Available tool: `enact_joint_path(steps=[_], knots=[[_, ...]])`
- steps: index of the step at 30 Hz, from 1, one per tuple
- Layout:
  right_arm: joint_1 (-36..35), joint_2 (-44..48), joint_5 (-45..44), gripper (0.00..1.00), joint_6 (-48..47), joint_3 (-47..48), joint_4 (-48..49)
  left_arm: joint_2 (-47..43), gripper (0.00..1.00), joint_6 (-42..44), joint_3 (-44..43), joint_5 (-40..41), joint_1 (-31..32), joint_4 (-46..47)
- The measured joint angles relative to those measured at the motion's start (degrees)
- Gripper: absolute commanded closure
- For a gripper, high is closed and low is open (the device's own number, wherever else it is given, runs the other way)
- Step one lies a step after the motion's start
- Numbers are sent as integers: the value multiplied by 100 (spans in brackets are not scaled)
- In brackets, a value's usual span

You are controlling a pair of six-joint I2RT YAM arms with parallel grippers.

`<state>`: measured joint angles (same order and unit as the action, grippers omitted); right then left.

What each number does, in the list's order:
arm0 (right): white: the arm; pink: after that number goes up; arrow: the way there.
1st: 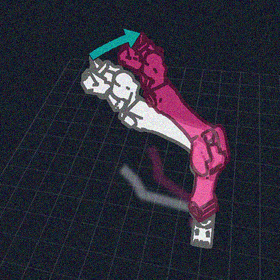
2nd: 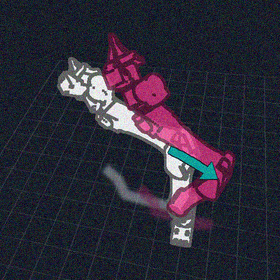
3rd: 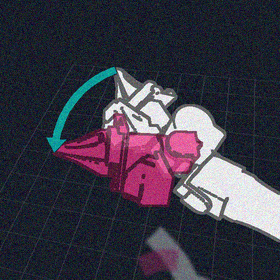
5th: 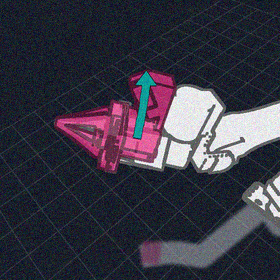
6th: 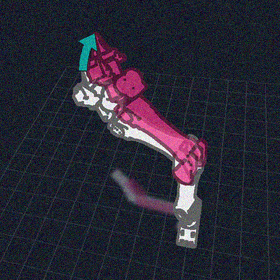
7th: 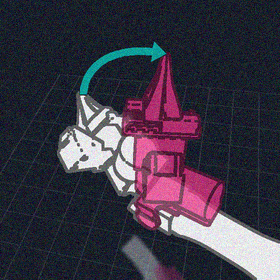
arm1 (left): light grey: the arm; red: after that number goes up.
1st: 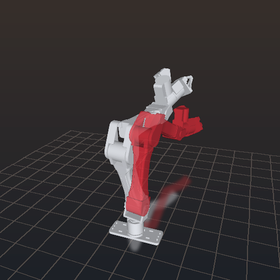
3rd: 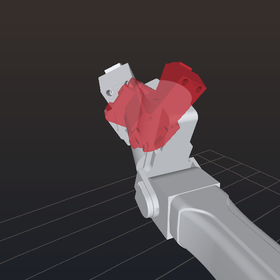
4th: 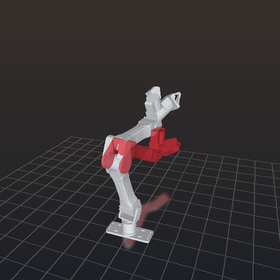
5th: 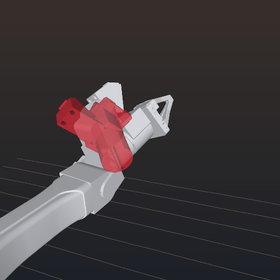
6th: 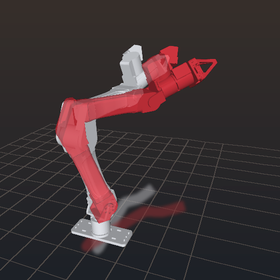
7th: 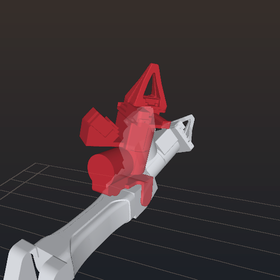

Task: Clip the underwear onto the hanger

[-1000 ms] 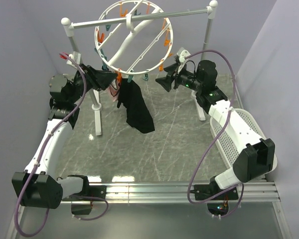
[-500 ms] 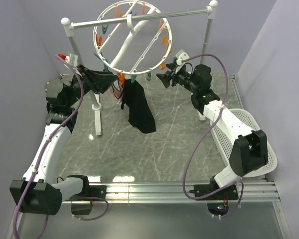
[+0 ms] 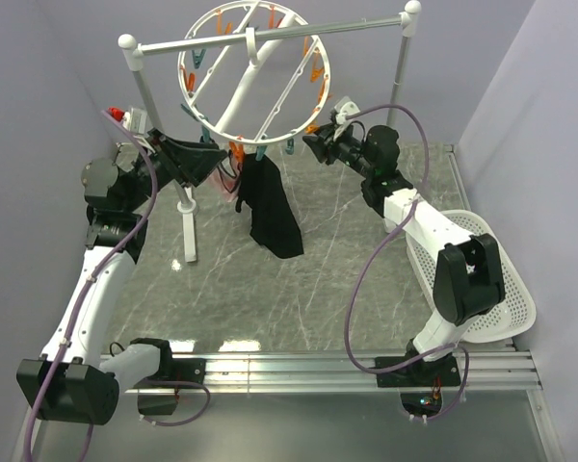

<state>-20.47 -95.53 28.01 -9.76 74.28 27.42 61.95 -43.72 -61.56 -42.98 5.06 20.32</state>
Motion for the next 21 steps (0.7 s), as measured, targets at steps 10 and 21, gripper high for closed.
enact_joint_path(steps=[10,21], knots=[[85,35,271,100,162,177,37,-63,46,-98,122,-94,0,22],[85,957,573,80,-42,-356,-389,-63,45,-15,144,-289,0,44]])
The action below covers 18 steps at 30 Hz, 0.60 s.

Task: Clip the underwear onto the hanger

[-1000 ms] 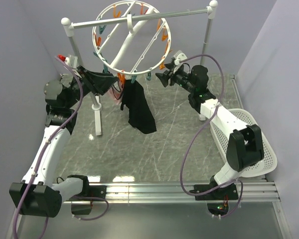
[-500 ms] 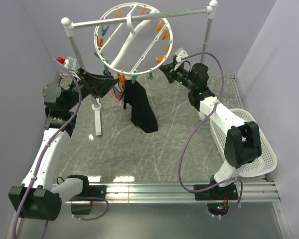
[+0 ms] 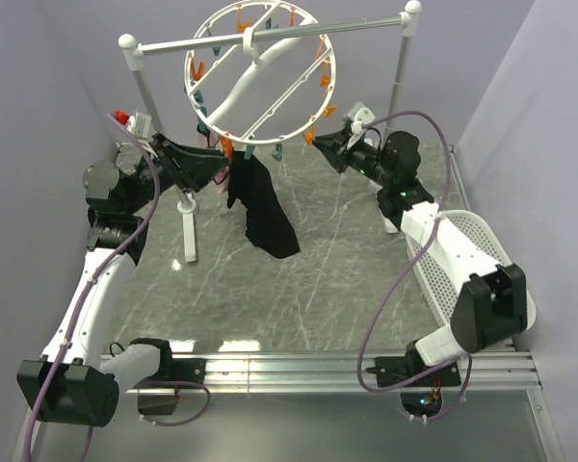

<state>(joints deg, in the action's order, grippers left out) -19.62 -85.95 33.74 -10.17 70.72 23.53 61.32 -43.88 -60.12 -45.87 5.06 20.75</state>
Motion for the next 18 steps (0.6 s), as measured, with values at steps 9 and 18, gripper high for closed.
enact_joint_path(steps=[9,18], knots=[[0,697,-74,62,-142,-442,-251,2,45,118,87,-107,9,4],[7,339,-433,68,-74,-400,-7,4,45,118,87,-107,28,122]])
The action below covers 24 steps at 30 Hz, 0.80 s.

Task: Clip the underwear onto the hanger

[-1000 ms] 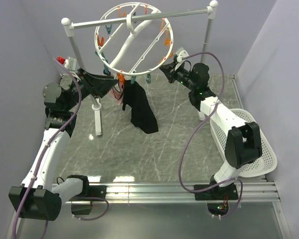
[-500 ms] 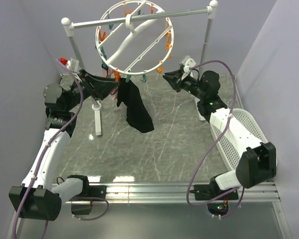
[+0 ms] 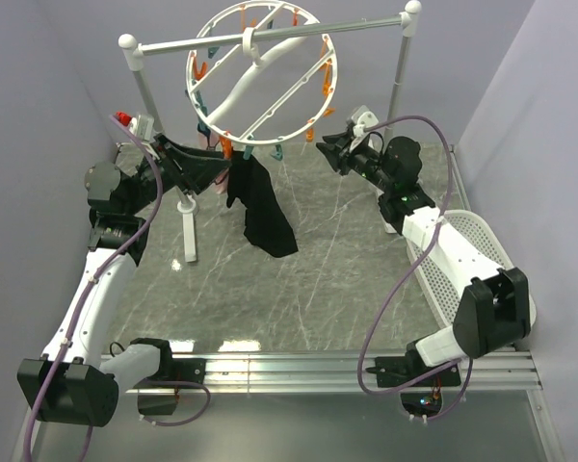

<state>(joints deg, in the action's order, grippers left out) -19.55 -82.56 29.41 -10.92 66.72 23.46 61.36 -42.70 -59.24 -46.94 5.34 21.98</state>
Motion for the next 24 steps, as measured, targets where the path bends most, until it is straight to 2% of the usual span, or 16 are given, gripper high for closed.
enact_joint_path(steps=[9,17,24], knots=[[66,-258,-15,68,-15,256,299,2,45,0,0,0,-2,2],[74,-610,251,59,-11,831,343,63,45,0,0,0,-2,0],[85,-793,426,60,-227,1027,151,72,45,0,0,0,0,7]])
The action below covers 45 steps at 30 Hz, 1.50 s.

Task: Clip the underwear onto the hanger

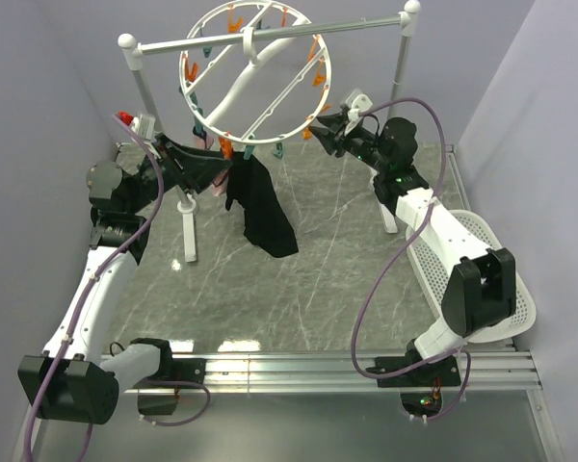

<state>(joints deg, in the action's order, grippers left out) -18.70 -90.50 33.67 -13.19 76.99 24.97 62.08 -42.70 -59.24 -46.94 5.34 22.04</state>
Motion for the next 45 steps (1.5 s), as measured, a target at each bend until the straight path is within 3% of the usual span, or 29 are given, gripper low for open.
enact_joint_path(steps=[16,22,32,37,45], knots=[[11,-201,442,57,-140,116,-372,46,45,0,0,-11,-2,0],[11,-203,599,67,-168,177,-393,63,45,0,0,-26,-2,-2],[11,-203,785,71,-238,177,-457,76,45,0,0,-28,0,2],[9,-203,839,100,-319,177,-507,98,46,-2,0,-76,0,50],[-44,-188,1110,100,411,525,-984,107,44,332,0,-328,52,46]])
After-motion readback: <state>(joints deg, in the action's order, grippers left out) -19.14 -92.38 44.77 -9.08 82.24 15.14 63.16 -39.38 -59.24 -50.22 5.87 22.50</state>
